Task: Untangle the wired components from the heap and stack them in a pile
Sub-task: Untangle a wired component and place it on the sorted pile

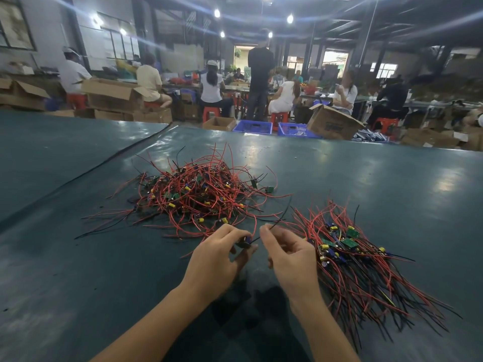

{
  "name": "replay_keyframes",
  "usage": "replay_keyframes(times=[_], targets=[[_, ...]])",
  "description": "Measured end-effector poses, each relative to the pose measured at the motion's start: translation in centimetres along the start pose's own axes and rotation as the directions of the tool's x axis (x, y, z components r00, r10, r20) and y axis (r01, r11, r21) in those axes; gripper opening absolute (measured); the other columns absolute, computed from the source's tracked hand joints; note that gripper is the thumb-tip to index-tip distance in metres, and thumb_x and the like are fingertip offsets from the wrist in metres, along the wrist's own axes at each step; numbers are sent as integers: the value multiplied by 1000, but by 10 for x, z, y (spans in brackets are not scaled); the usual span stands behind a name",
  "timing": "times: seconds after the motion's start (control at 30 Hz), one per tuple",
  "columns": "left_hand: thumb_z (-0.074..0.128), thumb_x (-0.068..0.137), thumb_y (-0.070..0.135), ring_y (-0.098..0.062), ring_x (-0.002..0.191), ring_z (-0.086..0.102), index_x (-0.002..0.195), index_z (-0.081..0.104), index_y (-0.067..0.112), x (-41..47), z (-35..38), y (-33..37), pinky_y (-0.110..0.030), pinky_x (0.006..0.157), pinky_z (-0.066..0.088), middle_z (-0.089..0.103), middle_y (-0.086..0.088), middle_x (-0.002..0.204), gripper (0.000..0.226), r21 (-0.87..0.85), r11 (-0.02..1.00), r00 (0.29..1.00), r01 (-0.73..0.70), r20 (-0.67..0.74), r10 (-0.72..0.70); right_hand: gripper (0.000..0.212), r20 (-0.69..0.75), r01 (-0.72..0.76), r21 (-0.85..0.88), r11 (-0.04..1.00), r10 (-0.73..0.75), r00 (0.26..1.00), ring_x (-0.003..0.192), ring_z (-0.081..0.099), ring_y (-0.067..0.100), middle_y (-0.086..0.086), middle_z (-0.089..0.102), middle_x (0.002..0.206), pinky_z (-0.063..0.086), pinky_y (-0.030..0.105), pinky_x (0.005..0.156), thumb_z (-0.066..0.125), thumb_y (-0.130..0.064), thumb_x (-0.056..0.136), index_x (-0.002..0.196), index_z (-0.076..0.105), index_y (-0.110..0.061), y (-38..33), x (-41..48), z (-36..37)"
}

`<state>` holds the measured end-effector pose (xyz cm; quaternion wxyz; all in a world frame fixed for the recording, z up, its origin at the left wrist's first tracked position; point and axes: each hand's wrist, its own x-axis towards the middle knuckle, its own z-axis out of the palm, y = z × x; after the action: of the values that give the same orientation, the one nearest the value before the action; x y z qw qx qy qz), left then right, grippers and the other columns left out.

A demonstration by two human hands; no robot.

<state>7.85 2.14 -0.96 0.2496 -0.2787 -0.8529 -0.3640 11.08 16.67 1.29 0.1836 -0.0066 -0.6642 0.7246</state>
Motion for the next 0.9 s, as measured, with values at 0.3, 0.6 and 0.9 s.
replay_keyframes(times=[0.3, 0.6, 0.9], targets=[[72, 82, 19, -6, 79, 53, 103, 60, 9, -1, 3, 8, -22, 67, 50, 50, 0, 103, 26, -87, 985, 989, -150, -10, 150, 24, -2, -81, 14, 997, 81, 997, 57, 60, 13, 1, 68, 63, 50, 24, 55, 67, -22, 90, 67, 74, -19, 4, 2, -2], [38, 94, 64, -35, 62, 58, 73, 62, -5, 3, 2, 15, -49, 65, 50, 65, -21, 71, 75, -360, 852, 911, 381, 303, -279, 35, 87, 45, -23, 999, -43, 995, 58, 57, 7, -5, 61, 60, 47, 19, 55, 48, -16, 101, 70, 64, -15, 7, -1, 3], [70, 67, 50, -11, 63, 61, 89, 76, 21, 8, 5, 24, -21, 56, 48, 71, -2, 88, 37, -743, 329, 793, 583, 433, -427, 43, 26, 149, -52, 987, -148, 989, 46, 35, 7, -7, 40, 49, 31, 18, 44, 43, -26, 101, 63, 52, -9, -3, -2, -1]])
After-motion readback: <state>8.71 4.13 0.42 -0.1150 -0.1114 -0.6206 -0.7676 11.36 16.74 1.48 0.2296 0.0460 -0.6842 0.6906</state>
